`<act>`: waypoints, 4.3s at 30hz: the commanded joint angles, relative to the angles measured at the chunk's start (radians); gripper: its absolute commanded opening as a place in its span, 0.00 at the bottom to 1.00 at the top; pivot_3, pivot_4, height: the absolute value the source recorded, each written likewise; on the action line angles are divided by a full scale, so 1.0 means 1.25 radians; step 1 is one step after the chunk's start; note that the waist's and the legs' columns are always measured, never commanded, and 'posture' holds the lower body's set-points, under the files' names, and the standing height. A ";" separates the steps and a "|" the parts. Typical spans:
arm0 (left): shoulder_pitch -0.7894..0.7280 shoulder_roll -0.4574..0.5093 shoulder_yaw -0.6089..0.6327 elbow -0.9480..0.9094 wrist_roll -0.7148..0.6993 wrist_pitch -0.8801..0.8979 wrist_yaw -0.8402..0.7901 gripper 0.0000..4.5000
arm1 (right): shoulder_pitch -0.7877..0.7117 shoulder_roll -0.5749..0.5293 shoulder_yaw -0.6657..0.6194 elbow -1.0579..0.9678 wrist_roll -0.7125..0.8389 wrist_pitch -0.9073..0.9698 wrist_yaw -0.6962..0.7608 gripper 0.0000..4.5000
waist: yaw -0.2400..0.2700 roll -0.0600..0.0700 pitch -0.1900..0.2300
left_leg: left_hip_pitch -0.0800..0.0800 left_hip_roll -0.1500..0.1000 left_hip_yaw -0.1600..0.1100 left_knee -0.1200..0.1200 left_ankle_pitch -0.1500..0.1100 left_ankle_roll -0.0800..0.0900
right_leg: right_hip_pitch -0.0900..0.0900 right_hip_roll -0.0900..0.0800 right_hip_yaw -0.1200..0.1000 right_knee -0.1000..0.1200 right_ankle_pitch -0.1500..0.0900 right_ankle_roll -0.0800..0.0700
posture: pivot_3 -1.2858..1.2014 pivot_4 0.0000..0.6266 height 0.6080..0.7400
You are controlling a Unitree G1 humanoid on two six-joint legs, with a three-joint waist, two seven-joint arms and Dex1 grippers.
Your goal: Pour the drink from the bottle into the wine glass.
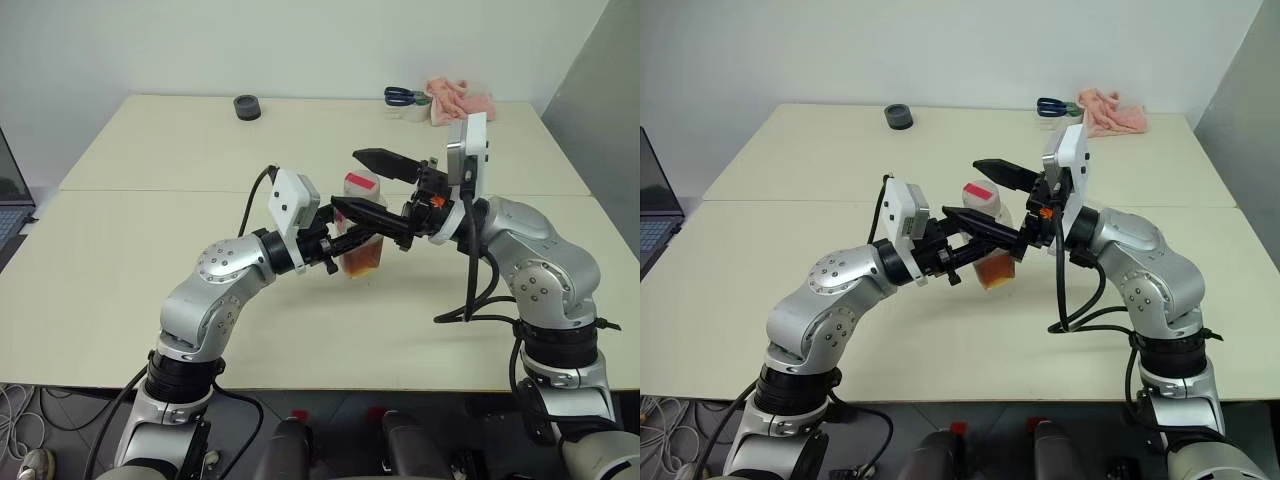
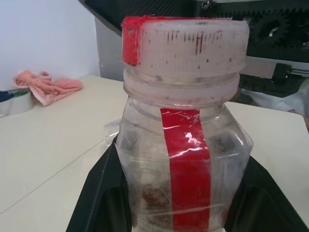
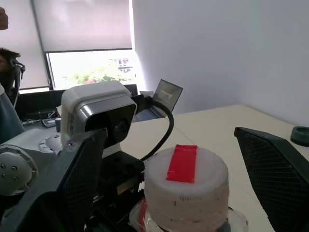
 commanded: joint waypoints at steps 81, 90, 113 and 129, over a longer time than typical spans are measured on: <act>-0.013 -0.006 0.012 -0.016 0.010 -0.041 -0.003 0.40 | -0.044 -0.070 -0.042 0.050 0.039 -0.019 0.073 0.25 | 0.000 0.000 0.000 | 0.000 0.000 0.000 0.000 0.000 0.000 | 0.000 0.000 0.000 0.000 0.000 0.000 | 0.52 0.24 1.00; -0.009 -0.008 0.011 -0.018 0.010 -0.040 -0.002 0.40 | -0.043 -0.085 -0.051 0.052 0.027 -0.027 0.065 0.25 | 0.000 0.000 0.000 | 0.000 0.000 0.000 0.000 0.000 0.000 | 0.000 0.000 0.000 0.000 0.000 0.000 | 0.52 0.24 1.00; 0.000 -0.017 0.032 -0.015 0.021 -0.034 0.051 0.40 | 0.002 -0.089 -0.054 0.020 0.025 -0.029 0.037 0.25 | 0.000 0.000 0.000 | 0.000 0.000 0.000 0.000 0.000 0.000 | 0.000 0.000 0.000 0.000 0.000 0.000 | 0.52 0.24 1.00; 0.005 -0.028 0.210 0.162 0.235 -0.153 0.393 0.40 | 0.113 -0.101 -0.016 -0.121 0.030 -0.053 0.061 0.25 | 0.001 0.000 0.000 | 0.000 0.000 0.000 0.000 0.000 0.000 | 0.000 0.000 0.000 0.000 0.000 0.000 | 0.52 0.24 1.00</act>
